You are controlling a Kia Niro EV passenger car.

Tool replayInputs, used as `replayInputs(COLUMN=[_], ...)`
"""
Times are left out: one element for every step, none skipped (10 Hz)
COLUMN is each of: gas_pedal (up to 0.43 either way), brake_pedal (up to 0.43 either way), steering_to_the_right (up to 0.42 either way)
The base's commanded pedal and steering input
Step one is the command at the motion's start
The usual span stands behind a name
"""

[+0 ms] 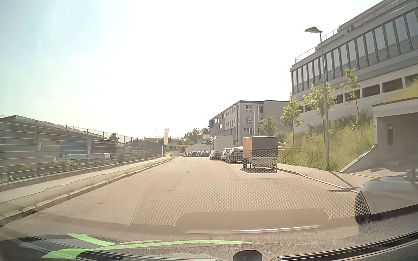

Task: Follow the waypoints while adhering to traffic rules and regulations

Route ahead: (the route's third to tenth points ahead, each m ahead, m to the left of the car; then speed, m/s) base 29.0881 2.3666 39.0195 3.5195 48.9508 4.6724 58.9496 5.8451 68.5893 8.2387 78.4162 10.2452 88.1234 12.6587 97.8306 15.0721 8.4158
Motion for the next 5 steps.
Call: replayInputs(gas_pedal=[0.138,0.138,0.138,0.138,0.138], brake_pedal=[0.0,0.0,0.0,0.0,0.0], steering_to_the_right=[-0.019,-0.019,-0.019,-0.019,-0.02])
